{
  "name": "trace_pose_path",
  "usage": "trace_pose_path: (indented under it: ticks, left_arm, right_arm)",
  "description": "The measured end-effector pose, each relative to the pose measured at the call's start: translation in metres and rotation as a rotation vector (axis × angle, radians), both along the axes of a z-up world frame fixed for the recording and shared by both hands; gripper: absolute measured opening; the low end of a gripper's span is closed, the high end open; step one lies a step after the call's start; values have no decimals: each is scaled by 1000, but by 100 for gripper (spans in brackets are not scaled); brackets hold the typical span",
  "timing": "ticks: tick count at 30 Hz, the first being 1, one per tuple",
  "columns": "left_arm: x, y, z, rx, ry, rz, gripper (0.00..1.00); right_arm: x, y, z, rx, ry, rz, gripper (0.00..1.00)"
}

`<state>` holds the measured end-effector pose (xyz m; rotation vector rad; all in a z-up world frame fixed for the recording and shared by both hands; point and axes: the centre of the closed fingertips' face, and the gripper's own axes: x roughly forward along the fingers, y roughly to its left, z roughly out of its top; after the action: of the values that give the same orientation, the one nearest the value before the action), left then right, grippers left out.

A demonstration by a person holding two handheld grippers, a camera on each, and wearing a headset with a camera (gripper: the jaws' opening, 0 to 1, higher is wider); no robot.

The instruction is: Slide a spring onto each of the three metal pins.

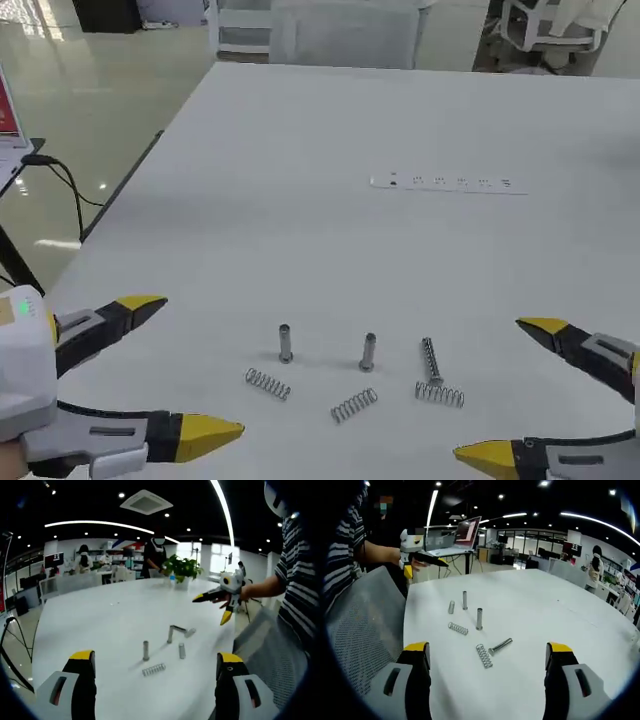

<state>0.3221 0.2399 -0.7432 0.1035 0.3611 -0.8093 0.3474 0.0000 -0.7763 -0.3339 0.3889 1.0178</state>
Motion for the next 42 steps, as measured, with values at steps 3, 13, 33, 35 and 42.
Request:
trace_pose_path:
  ticks: [3,13,33,35,42]
  left_arm:
    - [0,-1,1,0,1,-3,98]
    - [-1,-4,2,1,1,-9,98]
    - [-3,-4,0,4,7,-12,98]
    - [-3,-4,0,2,8,-13,98]
    - [-4,-7,0,-4,7,-14,98]
  right_arm:
    - [0,0,1,1,-1,0,95]
    - [-1,-1,0,-2,1,1,95]
    - [-2,-3,2,3,-1,-9,95]
    - [-2,-3,2,4,-1,-10,95]
    - [-3,-2,3,14,1,-14,94]
